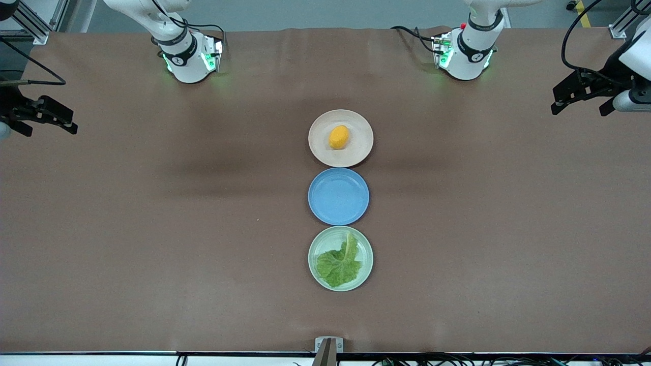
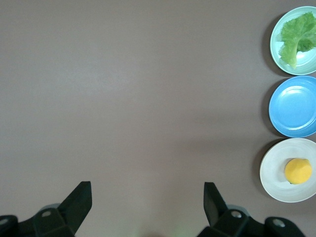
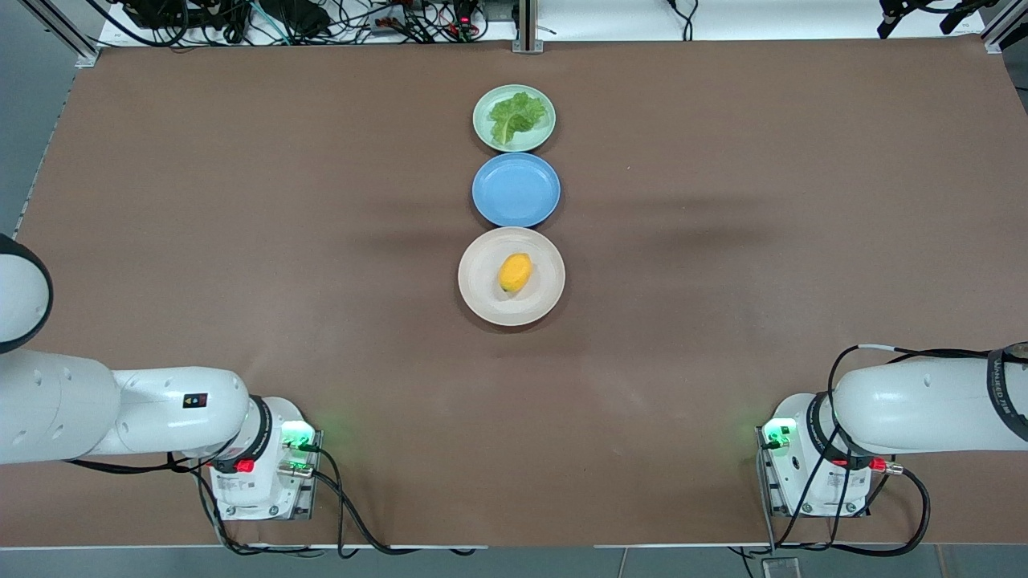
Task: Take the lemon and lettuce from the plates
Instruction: 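Move the left gripper toward the green plate holding the lettuce leaf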
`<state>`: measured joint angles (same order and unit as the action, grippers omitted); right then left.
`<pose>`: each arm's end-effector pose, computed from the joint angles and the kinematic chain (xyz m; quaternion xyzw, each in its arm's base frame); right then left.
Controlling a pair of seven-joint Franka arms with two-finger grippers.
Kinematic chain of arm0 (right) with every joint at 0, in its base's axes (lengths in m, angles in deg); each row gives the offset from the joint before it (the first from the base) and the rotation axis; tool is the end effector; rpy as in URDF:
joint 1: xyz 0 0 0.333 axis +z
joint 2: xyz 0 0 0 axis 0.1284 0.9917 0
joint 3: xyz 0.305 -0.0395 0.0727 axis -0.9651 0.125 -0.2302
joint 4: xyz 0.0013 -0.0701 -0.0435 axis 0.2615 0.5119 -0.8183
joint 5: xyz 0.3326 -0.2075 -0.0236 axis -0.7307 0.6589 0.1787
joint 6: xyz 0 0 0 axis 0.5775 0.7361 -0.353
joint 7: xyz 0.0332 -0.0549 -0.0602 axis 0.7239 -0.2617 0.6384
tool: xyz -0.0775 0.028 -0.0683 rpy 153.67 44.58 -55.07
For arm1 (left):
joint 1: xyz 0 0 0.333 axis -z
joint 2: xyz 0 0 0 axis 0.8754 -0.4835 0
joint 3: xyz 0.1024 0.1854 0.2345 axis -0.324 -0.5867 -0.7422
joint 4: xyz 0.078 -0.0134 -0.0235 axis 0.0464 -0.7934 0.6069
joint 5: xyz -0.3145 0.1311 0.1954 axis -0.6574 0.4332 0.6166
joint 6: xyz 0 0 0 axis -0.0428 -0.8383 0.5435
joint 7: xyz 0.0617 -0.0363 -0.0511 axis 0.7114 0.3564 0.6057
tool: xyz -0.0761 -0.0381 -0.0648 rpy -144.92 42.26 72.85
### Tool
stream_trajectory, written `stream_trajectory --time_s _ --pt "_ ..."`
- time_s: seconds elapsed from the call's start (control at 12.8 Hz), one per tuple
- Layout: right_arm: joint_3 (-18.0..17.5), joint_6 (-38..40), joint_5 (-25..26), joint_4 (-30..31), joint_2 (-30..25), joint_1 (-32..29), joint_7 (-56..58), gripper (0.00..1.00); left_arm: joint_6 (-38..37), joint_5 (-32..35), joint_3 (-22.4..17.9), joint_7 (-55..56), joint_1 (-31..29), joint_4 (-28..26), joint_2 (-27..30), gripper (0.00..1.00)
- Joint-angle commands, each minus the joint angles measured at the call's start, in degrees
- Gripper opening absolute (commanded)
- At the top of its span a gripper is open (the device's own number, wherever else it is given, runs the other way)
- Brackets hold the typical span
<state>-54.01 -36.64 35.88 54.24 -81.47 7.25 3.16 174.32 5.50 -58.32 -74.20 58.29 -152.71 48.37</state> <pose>0.5275 -0.0332 0.6215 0.9997 0.0253 -0.0048 0.0028 0.5148 -0.0402 0.6578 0.9997 -0.0228 0.0119 0.0054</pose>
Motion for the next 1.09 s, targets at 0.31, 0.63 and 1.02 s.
stream_trajectory --time_s 0.31,0.63,1.02 --pt "0.03 0.94 -0.37 2.38 -3.75 0.74 0.19 1.00 -0.31 1.90 -0.25 0.12 -0.01 8.14 -8.53 1.00" --pt "0.03 0.94 -0.81 2.47 -3.66 0.65 0.11 1.00 5.01 2.34 0.88 0.83 2.17 12.47 -20.50 1.00" --pt "0.12 1.47 -0.90 2.47 -3.66 0.65 0.28 1.00 15.75 2.16 0.97 3.45 8.77 12.38 -28.59 1.00"
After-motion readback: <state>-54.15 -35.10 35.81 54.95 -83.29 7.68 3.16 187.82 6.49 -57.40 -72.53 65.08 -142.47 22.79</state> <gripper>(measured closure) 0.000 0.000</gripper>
